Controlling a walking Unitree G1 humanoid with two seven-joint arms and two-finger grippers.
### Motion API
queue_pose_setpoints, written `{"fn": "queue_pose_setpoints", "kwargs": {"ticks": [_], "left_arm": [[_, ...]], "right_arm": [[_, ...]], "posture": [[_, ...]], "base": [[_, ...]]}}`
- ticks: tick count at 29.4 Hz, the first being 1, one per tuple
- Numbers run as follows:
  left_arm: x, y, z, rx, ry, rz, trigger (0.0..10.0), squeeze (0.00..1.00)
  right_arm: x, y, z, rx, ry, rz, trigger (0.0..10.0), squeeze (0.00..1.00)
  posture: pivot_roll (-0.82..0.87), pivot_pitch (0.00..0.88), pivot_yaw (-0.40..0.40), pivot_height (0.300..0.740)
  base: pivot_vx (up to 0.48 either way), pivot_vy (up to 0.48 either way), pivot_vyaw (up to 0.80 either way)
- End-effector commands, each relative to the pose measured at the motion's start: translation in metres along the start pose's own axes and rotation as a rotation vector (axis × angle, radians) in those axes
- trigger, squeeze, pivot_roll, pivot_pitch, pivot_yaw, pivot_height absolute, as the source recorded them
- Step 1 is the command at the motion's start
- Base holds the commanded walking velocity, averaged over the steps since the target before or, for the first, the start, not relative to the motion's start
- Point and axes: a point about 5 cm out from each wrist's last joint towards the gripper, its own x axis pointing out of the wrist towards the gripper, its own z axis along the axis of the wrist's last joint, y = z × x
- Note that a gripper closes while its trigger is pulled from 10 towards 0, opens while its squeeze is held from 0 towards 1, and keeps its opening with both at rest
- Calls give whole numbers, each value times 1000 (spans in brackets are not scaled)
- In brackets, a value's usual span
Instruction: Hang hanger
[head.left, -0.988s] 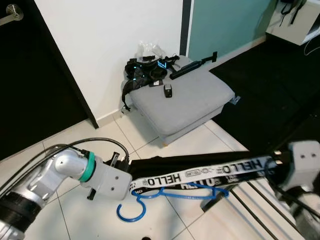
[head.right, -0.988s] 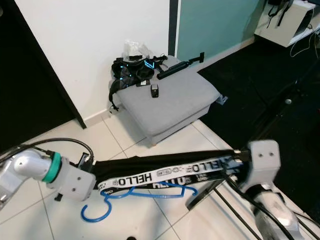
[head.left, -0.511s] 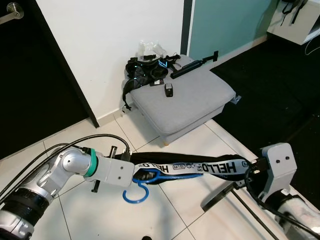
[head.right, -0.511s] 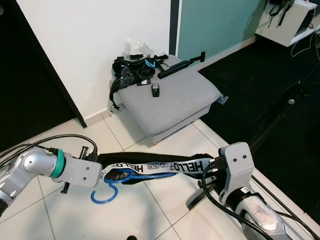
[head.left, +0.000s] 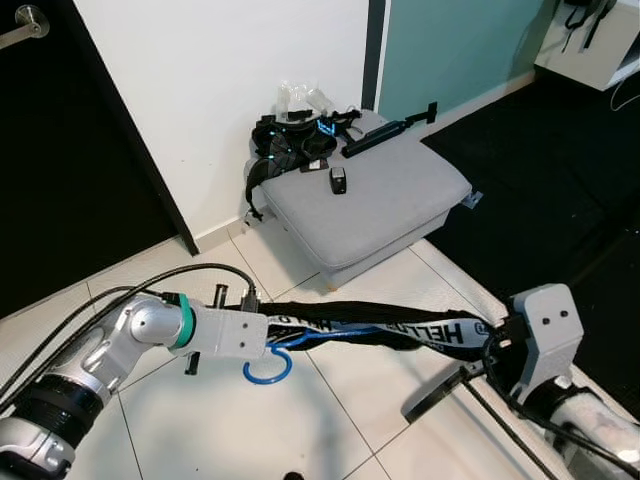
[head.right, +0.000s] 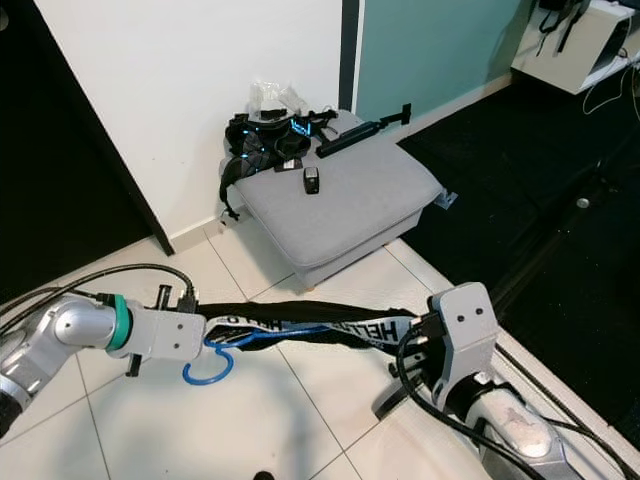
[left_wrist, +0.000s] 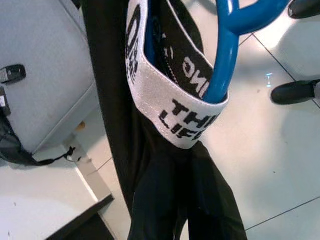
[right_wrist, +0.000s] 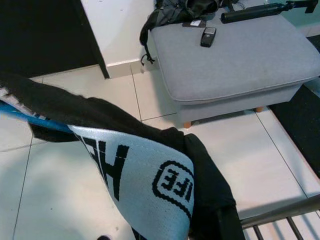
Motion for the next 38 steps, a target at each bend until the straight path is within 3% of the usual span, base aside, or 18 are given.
{"fn": "queue_pose_setpoints", "kwargs": {"ticks": [1,5,7,9,12,26,30,31,32,33,36,38], "left_arm": [[-2,-1,-8,-34,34,16,10000,0],[-3,6,-4,-134,-15,73,10000,0],[-8,8,4,-207,-102,74,10000,0],[-15,4,10,-209,-160,41,10000,0],[-17,2,11,-205,-165,31,10000,0],[-15,-5,10,-214,-126,53,10000,0],[-20,-5,17,-276,-196,43,10000,0],[-24,-6,25,-298,-270,23,10000,0],[-24,-6,25,-298,-270,23,10000,0],[-29,-9,33,-313,-343,-13,10000,0],[-34,-10,43,-329,-418,-31,10000,0],[-35,-8,44,-340,-414,-11,10000,0]], "right_arm": [[-4,3,-3,-4,23,17,0,0],[-7,1,-14,-35,72,10,0,0],[-9,-4,-22,-65,107,-17,0,0],[-8,-8,-24,-76,117,-34,0,0],[-8,-10,-24,-76,117,-37,0,0],[2,-5,-15,-58,75,-9,0,0],[0,-11,-16,-82,79,-36,0,0],[0,-14,-17,-90,80,-60,0,0],[0,-14,-17,-90,80,-60,0,0],[0,-17,-17,-100,80,-84,0,0],[1,-21,-18,-119,83,-109,0,0],[1,-23,-22,-131,100,-120,0,0]], "posture": [[-293,236,162,740],[-299,235,161,740],[-299,235,161,740],[-295,235,162,740],[-290,236,162,740],[-277,235,158,740],[-285,238,160,740],[-284,238,161,740],[-284,238,161,740],[-285,237,162,740],[-283,237,164,740],[-279,235,163,740]], "base": [[0,0,0],[0,0,0],[0,0,0],[0,0,0],[0,0,0],[0,0,0],[0,0,0],[0,0,0],[0,0,0],[0,0,0],[0,0,0],[0,0,0]]}}
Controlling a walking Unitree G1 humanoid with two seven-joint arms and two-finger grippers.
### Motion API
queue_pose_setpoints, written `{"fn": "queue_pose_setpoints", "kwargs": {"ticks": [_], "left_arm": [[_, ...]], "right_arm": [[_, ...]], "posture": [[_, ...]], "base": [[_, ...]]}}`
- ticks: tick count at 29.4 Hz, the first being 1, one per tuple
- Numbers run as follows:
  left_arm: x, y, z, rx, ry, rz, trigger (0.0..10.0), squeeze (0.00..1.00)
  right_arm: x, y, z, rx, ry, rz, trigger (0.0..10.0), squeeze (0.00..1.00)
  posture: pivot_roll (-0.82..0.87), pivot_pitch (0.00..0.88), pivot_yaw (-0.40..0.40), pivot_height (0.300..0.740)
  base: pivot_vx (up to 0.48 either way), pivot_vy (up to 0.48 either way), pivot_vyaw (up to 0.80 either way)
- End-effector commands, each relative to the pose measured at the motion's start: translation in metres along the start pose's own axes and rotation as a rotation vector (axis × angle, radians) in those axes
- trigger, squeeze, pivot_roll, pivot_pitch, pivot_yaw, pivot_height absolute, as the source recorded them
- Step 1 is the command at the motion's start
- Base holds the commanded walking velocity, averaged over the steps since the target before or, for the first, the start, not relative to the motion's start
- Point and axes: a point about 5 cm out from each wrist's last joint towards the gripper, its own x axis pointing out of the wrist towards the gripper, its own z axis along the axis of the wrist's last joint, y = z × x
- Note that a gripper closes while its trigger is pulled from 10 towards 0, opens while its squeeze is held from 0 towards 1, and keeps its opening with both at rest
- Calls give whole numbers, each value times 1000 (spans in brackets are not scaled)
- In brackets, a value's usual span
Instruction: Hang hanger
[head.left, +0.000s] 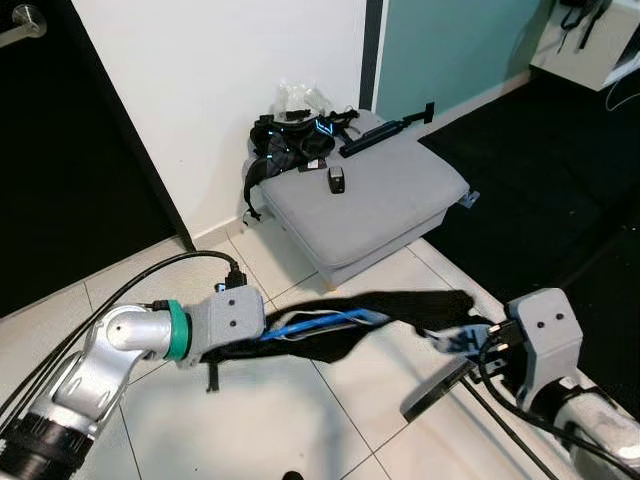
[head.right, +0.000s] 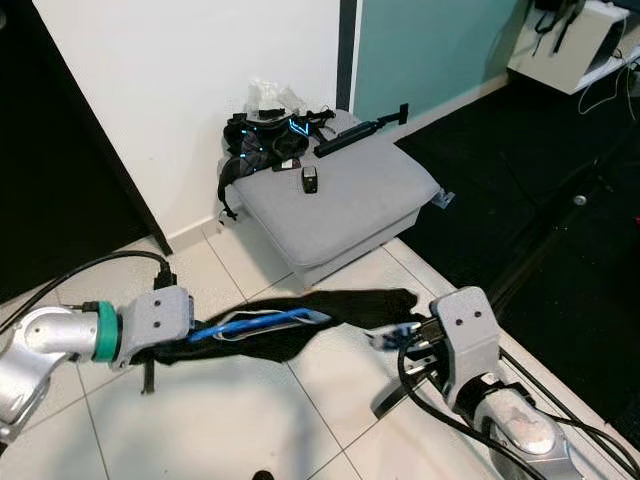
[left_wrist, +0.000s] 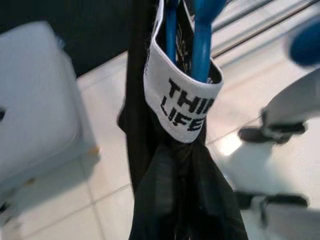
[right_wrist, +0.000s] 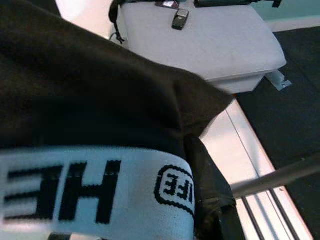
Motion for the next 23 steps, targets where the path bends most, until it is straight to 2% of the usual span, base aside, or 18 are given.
{"fn": "queue_pose_setpoints", "kwargs": {"ticks": [1,3,8,14,15,16,17,18,19,20,22,23], "left_arm": [[-4,-1,-1,-24,-6,12,10000,0],[-5,0,-1,-29,-5,16,10000,0],[-9,3,4,-86,-45,20,10000,0],[-7,4,7,-102,-56,27,10000,0],[-5,3,8,-108,-60,27,10000,0],[-5,3,8,-108,-60,27,10000,0],[-1,1,9,-109,-60,27,10000,0],[-1,1,9,-109,-60,27,10000,0],[3,-3,10,-113,-63,24,10000,0],[6,-5,11,-116,-65,21,10000,0],[6,-5,11,-116,-65,21,10000,0],[8,-7,11,-118,-65,19,10000,0]], "right_arm": [[-2,-1,-9,-10,37,-14,0,0],[-2,-2,-11,-20,49,-19,0,0],[-2,-9,-26,-136,120,-80,0,0],[0,-8,-25,-148,114,-91,0,0],[3,0,-20,-114,87,-67,0,0],[3,0,-20,-114,87,-67,0,0],[10,19,-8,-39,26,-2,0,0],[10,19,-8,-39,26,-2,0,0],[17,39,5,25,-34,61,0,0],[20,52,14,63,-73,100,0,0],[20,52,14,63,-73,100,0,0],[23,62,22,93,-102,134,0,0]], "posture": [[-279,235,163,740],[-279,235,163,740],[-277,235,165,740],[-276,234,168,740],[-276,234,168,740],[-276,234,168,740],[-281,234,170,740],[-281,234,170,740],[-283,235,170,740],[-283,235,170,740],[-283,235,170,740],[-283,235,170,740]], "base": [[0,0,0],[0,0,0],[0,0,0],[0,0,0],[0,0,0],[0,0,0],[0,0,0],[0,0,0],[0,0,0],[0,0,0],[0,0,0],[0,0,0]]}}
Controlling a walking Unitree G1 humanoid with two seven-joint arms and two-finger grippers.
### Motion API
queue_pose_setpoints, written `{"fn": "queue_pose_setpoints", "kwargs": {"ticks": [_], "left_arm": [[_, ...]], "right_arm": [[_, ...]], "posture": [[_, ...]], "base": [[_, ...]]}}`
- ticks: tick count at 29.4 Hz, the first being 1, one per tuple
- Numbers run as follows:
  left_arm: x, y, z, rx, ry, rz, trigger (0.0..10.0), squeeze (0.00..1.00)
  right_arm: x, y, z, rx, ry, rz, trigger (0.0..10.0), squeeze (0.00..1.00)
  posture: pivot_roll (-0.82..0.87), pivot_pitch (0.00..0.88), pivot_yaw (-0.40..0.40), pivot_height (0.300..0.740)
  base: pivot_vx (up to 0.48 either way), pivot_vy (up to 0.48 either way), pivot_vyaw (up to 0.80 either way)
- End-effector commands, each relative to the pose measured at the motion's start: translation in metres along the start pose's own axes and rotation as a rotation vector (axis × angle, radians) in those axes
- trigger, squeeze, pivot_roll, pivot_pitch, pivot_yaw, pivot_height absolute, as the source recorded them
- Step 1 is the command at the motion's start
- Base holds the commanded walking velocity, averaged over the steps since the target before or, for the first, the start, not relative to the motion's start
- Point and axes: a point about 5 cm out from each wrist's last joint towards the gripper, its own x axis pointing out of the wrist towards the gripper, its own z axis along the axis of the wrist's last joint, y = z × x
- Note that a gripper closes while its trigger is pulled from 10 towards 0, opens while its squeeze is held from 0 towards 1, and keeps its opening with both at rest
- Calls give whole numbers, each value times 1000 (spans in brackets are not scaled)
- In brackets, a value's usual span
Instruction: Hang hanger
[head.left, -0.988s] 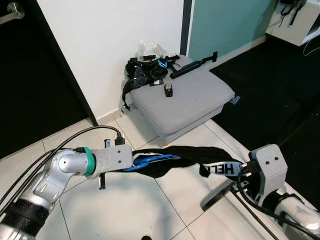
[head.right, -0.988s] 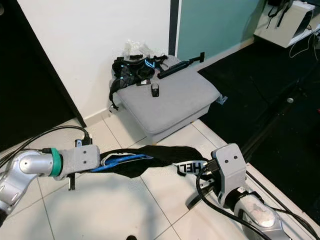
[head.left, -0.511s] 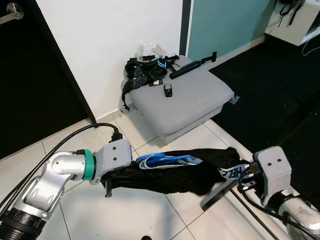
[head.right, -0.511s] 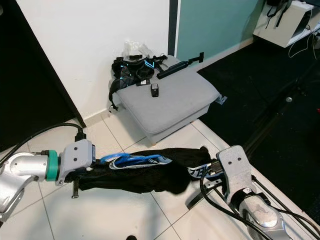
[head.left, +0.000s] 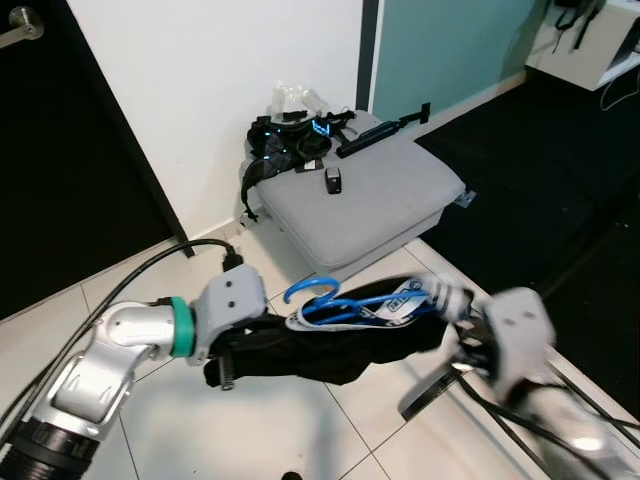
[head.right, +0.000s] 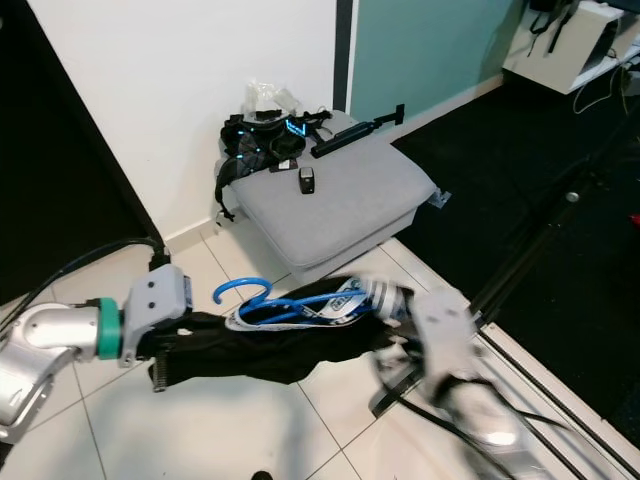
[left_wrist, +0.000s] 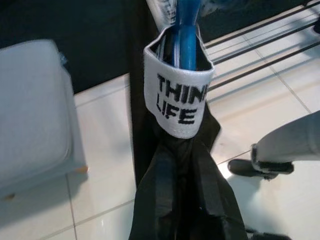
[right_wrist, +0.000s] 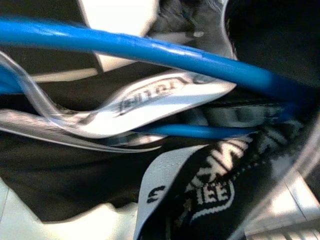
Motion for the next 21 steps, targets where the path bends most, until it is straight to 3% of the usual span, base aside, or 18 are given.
{"fn": "queue_pose_setpoints", "kwargs": {"ticks": [1,3,5,6,8,12,18,20,21], "left_arm": [[4,-8,-3,-15,13,-18,10000,0],[4,-8,-3,-15,13,-18,10000,0],[8,-12,-5,-7,27,-24,10000,0],[8,-12,-5,-7,27,-24,10000,0],[10,-14,-5,-7,32,-28,10000,0],[11,-14,-5,-10,32,-27,10000,0],[13,-18,-6,-20,38,-26,10000,0],[13,-18,-6,-20,38,-26,10000,0],[12,-17,-8,-17,48,-24,10000,0]], "right_arm": [[7,23,9,80,-32,86,0,0],[7,23,9,80,-32,86,0,0],[14,46,25,139,-93,170,0,0],[14,46,25,139,-93,170,0,0],[17,60,36,158,-129,232,0,0],[19,64,37,153,-132,252,0,0],[16,80,31,40,-99,382,0,0],[16,80,31,40,-99,382,0,0],[6,80,20,-36,-48,437,0,0]], "posture": [[-283,238,168,740],[-283,238,168,740],[-283,238,168,740],[-283,238,168,740],[-285,237,159,740],[-284,236,157,740],[-289,231,154,740],[-289,231,154,740],[-288,227,154,740]], "base": [[0,0,0],[0,0,0],[0,0,0],[0,0,0],[0,0,0],[0,0,0],[0,0,0],[0,0,0],[0,0,0]]}}
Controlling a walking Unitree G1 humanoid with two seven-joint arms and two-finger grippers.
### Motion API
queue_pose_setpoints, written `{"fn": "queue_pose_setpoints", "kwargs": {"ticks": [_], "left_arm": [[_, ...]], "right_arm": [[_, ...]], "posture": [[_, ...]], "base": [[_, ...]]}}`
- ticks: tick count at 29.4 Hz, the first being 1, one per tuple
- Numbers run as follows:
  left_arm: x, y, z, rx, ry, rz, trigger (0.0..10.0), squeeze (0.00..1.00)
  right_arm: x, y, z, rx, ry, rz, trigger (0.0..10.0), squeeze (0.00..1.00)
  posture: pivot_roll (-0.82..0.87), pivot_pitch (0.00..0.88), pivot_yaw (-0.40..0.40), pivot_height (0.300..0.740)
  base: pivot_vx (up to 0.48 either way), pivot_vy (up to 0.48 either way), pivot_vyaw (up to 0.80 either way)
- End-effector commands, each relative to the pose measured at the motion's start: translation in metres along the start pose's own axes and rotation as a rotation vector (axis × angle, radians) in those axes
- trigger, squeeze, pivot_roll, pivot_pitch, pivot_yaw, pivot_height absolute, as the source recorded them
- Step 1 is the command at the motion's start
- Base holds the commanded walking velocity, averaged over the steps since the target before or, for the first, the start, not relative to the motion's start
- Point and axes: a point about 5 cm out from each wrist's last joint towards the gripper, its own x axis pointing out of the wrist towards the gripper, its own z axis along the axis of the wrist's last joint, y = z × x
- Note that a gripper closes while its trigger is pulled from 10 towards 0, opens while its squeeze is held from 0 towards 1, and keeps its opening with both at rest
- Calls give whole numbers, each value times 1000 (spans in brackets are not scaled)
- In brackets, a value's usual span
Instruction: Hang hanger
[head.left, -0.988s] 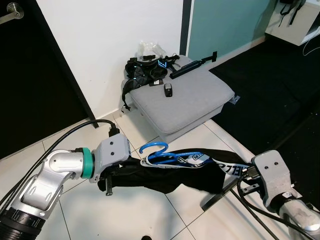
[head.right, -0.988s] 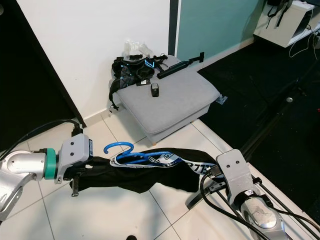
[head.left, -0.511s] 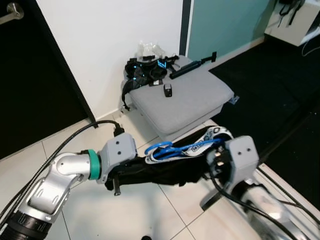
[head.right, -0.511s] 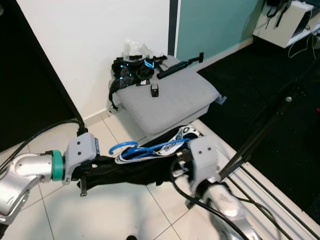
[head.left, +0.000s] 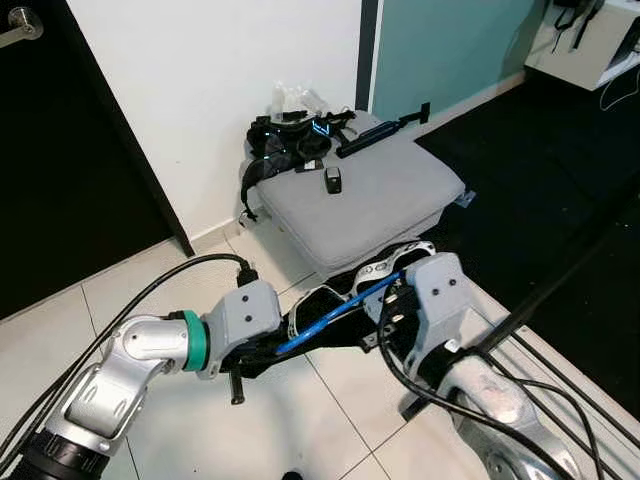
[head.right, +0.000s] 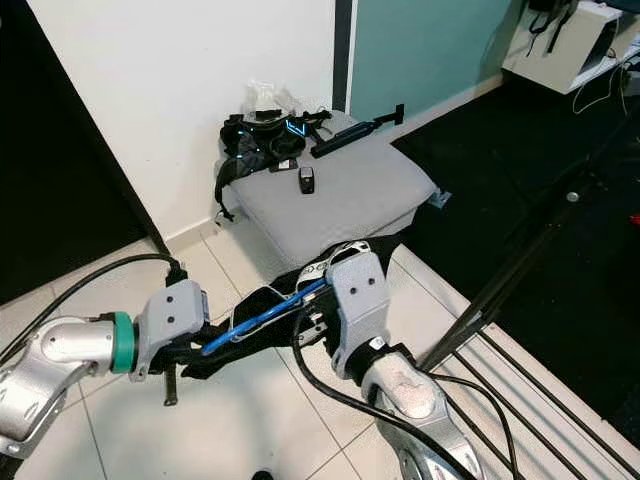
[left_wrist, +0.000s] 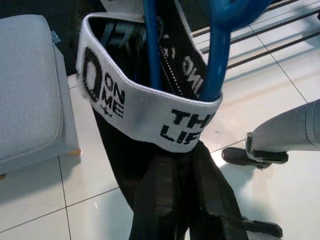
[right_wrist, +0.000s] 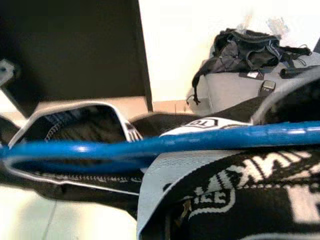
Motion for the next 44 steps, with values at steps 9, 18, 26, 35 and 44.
{"fn": "queue_pose_setpoints", "kwargs": {"ticks": [9,18,26,35,44], "left_arm": [[2,0,1,32,7,-2,10000,0],[5,2,1,34,7,-3,10000,0],[7,2,4,36,0,-9,10000,0],[10,-5,5,31,-13,-32,10000,0],[11,-5,5,38,-15,-29,10000,0]], "right_arm": [[-73,16,-78,-250,449,316,0,0],[-108,5,-112,-422,618,339,0,0],[-65,-2,-86,-579,383,181,0,0],[-17,-11,-40,-753,91,24,0,0],[-25,16,-54,-691,116,260,0,0]], "posture": [[-297,221,155,740],[-314,225,174,740],[-303,227,177,740],[-303,229,175,740],[-292,231,164,740]], "base": [[0,0,0],[0,0,0],[0,0,0],[0,0,0],[0,0,0]]}}
